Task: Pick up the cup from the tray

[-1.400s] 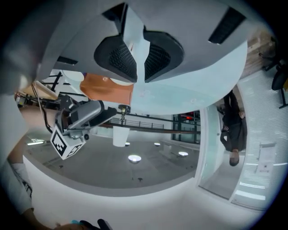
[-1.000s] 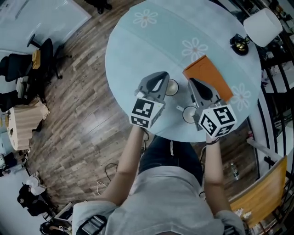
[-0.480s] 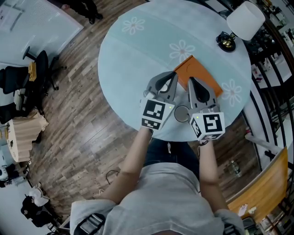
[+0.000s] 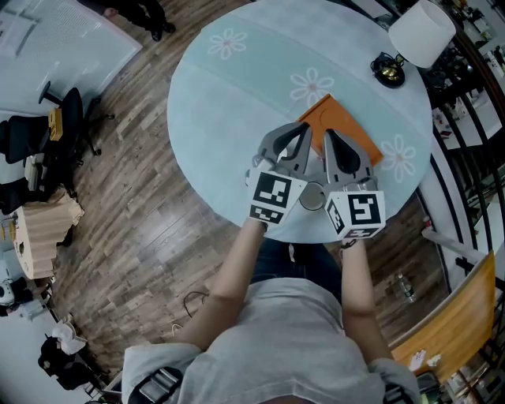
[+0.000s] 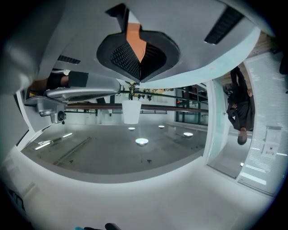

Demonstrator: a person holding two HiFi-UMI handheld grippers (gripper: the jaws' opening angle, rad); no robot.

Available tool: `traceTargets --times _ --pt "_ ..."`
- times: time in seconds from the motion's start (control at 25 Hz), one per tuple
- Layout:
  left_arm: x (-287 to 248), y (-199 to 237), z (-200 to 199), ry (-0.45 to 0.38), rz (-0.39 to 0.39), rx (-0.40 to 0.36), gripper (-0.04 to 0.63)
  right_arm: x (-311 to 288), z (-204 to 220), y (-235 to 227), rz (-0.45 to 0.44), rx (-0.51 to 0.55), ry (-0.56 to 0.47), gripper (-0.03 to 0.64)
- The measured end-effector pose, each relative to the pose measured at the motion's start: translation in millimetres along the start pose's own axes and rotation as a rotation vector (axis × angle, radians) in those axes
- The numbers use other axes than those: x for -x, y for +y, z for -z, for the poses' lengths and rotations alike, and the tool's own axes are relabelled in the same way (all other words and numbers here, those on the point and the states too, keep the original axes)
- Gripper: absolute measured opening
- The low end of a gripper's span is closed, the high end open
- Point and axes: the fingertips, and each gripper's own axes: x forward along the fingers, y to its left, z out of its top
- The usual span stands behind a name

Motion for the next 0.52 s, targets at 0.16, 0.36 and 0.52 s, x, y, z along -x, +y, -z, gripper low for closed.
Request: traceTargets --times 0.16,0.36,0.52 --pt "2 7 2 0.0 -0.016 0.009 0.009 0 4 -4 0.019 -0.011 0.007 0.006" --pt "3 12 7 0.004 -0.027 0.021 0.009 1 9 -8 0.031 -0.024 0.009 0.006" --pt "4 14 10 0.01 -0.037 0.023 0.009 3 9 -9 0.037 -0.023 0.008 0.006"
